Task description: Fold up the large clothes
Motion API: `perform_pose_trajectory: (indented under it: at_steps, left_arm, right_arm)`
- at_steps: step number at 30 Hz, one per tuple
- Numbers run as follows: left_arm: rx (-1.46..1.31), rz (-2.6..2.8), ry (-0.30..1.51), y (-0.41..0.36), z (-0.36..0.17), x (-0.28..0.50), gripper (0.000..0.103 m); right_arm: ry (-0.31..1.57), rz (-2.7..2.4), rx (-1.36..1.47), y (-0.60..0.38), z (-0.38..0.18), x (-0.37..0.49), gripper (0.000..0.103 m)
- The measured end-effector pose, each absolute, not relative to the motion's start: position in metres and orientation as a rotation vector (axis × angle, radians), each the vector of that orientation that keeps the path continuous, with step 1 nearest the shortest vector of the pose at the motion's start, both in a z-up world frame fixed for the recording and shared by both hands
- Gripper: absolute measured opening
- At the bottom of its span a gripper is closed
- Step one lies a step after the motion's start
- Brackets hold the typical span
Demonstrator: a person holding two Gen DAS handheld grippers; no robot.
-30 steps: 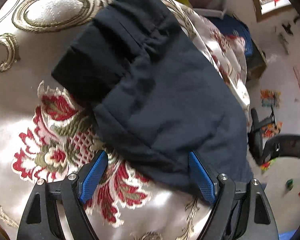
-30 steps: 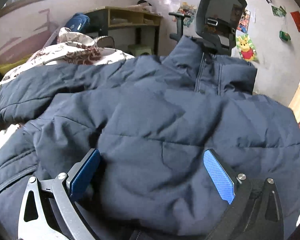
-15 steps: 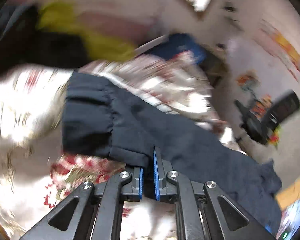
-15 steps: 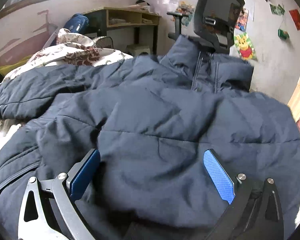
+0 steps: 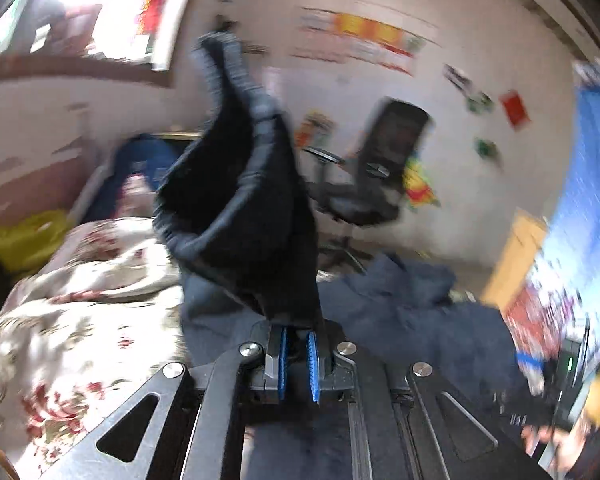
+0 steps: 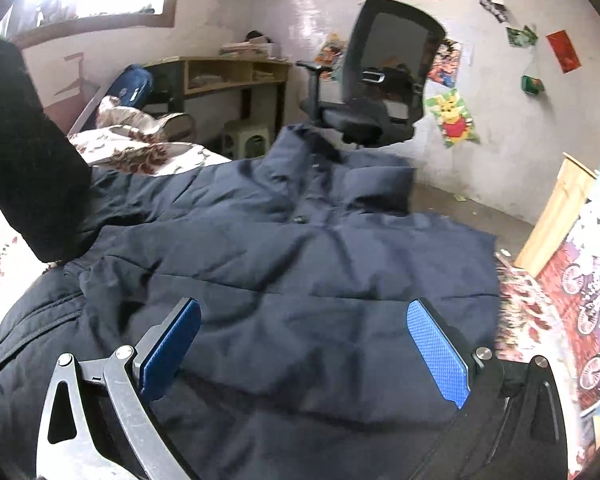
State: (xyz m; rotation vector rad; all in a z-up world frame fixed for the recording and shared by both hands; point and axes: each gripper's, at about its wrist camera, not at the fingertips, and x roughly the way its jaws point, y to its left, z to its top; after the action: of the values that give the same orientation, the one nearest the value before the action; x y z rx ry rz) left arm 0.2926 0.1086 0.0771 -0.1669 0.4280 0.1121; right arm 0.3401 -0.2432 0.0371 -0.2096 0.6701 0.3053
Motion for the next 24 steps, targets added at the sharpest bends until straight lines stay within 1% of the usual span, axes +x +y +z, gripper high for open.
perform_pose_trajectory:
  at_steps: [3,7,11,18,22,24]
  left_arm:
    - [-0.080,0.042,0.468,0.067,0.067,0.304,0.008]
    - [-0.031,-0.036,0.541,0.025,0.045,0.314,0.008]
    - [0.010,-0.099,0.632,-0.012,0.012,0.329,0.008]
    - [0.058,-0.179,0.807,-0.054,-0.035,0.339,0.008]
    - [0.111,-0.191,0.846,-0.060,-0.052,0.333,0.008]
    - [0.138,-0.188,0.856,-0.064,-0.055,0.330,0.010]
  right_arm:
    - [0.687,0.278,-0.162,-0.268,0.044,0.341,0.102]
    - [0.715,0.278,-0.077,-0.296,0.049,0.342,0.102]
    - [0.789,0.408,0.135,-0.324,0.045,0.348,0.102]
    - [0.921,0.540,0.414,-0.338,0.009,0.361,0.102]
    - [1.019,0.577,0.600,-0.338,-0.025,0.369,0.102]
    - [1.080,0.551,0.641,-0.331,-0.044,0.368,0.102]
